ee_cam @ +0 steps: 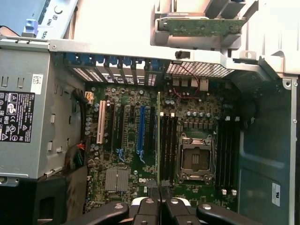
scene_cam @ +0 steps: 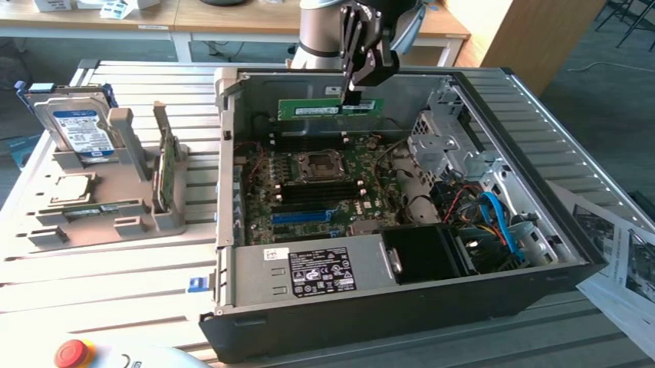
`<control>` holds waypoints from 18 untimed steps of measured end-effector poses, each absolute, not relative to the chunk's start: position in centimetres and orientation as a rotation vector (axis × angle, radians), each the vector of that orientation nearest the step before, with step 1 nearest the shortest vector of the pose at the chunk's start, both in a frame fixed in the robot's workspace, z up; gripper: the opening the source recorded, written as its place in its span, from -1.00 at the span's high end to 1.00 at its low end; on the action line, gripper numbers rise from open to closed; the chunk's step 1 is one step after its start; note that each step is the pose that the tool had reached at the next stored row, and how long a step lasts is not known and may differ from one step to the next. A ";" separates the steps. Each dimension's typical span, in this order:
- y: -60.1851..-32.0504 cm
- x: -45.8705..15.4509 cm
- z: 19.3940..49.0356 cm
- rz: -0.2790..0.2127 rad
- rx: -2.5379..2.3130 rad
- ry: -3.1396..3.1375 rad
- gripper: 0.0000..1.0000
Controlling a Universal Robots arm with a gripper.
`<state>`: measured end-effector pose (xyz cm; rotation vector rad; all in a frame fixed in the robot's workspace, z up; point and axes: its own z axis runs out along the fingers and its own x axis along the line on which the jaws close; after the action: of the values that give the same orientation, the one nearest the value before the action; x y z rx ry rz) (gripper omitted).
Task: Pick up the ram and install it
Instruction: 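Pick up the ram and move it above insertion slot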
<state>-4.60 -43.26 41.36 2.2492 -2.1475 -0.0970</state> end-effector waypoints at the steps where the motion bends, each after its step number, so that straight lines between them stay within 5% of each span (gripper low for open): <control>1: -43.1 -4.6 41.3 -0.097 2.249 -2.148 0.76; 18: -42.1 -4.5 41.2 -0.097 2.249 -2.148 0.76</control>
<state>-4.54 -42.11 41.24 2.2491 -2.1477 -0.0969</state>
